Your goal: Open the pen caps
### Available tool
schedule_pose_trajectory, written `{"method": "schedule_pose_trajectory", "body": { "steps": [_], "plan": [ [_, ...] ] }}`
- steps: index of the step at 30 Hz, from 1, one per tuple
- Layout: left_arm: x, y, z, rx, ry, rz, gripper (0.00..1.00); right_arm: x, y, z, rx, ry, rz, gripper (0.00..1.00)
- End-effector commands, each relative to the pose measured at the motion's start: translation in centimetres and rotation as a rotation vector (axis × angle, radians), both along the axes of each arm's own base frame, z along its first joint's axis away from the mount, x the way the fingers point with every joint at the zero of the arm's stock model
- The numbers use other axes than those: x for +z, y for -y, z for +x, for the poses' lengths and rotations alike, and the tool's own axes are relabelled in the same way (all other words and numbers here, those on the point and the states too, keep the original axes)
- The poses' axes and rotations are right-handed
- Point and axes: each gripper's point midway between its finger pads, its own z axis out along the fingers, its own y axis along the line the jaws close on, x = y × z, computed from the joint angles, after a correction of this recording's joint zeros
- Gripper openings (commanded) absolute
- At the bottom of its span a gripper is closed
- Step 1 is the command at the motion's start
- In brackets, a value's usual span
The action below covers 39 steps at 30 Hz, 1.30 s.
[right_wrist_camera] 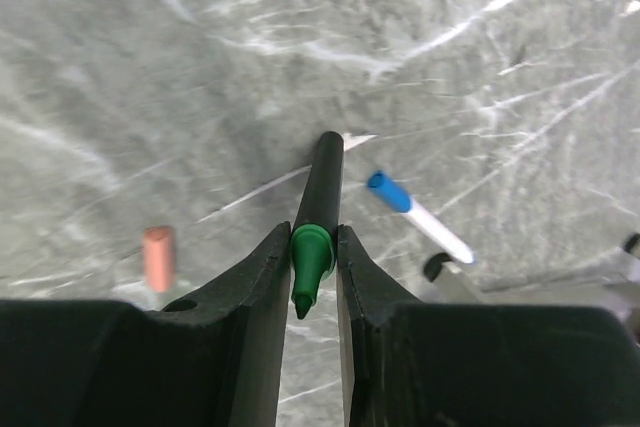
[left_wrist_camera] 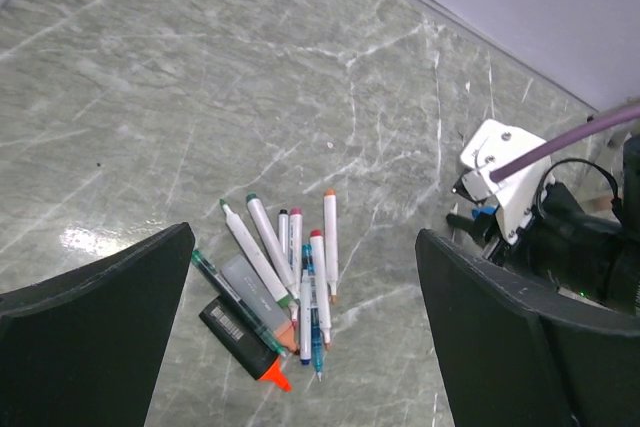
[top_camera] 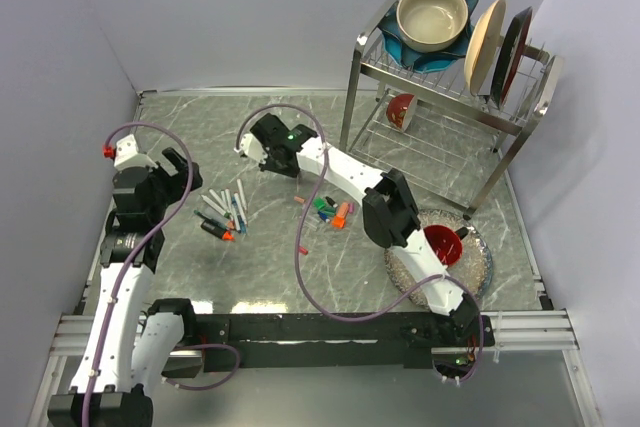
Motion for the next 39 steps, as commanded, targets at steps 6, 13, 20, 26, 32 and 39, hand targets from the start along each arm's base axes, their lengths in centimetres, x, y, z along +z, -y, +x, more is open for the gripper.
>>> {"method": "schedule_pose_trajectory", "body": {
  "steps": [6, 13, 20, 26, 32, 39],
  "plan": [
    [6.2, 0.7, -1.4, -0.033, 0.18, -0.025, 0.99, 7.9, -2.3, -5.6, 0.059, -0.16, 0.289, 0.0],
    [8.8, 8.9, -4.3, -0.512, 0.261, -0.099, 0.99, 12.0, -0.7, -12.8, 0.23, -0.397, 0.48, 0.0],
    [6.6, 14.6, -6.5, -0.751, 0.213, -0.229, 0.99, 13.4, 2.1, -18.1, 0.302, -0.577, 0.614, 0.0],
    [4.2, 19.7, -9.0, -1.0, 0.154, -0.141, 1.0, 14.5, 3.0, -21.0, 0.362, -0.673, 0.698, 0.0],
    [-0.4, 24.2, -10.7, -1.182, -0.015, -0.057, 0.93, 15.7, 3.8, -21.9, 0.395, -0.721, 0.744, 0.0],
    [-3.2, 25.3, -10.8, -1.19, -0.076, 0.022, 0.84, 15.8, 4.1, -22.3, 0.417, -0.769, 0.767, 0.0]
  ]
}}
